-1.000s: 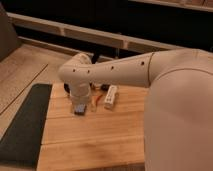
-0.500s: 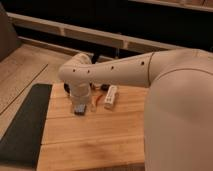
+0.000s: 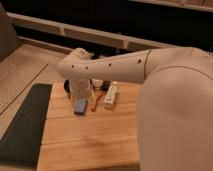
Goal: Pick up the ceramic cup
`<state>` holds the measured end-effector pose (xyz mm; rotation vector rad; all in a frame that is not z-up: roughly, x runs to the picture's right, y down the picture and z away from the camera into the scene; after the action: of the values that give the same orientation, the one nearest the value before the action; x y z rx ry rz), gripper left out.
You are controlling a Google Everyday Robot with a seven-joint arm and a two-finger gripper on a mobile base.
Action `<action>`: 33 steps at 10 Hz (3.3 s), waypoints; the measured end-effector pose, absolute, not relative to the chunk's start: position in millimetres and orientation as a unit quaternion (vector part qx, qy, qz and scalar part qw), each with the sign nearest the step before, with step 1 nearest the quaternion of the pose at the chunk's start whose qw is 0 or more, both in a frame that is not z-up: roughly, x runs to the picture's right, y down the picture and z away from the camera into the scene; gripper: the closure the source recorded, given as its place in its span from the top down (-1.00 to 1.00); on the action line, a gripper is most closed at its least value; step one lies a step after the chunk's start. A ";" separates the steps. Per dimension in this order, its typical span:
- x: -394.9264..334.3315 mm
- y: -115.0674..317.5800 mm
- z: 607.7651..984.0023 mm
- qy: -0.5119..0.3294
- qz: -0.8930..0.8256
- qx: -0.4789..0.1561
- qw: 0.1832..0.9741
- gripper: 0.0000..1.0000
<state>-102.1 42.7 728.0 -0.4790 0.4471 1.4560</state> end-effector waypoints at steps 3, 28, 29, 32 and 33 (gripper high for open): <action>-81.0 -39.4 747.3 0.122 0.683 -0.176 0.698 0.30; 36.3 -142.1 863.0 0.129 0.765 -0.060 0.628 0.30; 34.9 -138.1 867.5 0.135 0.769 -0.067 0.622 0.30; 33.1 -113.9 896.3 0.173 0.769 -0.096 0.608 0.30; 33.0 -106.0 907.0 0.187 0.767 -0.105 0.605 0.30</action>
<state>33.0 -106.0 907.0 -0.2437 0.4318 1.7738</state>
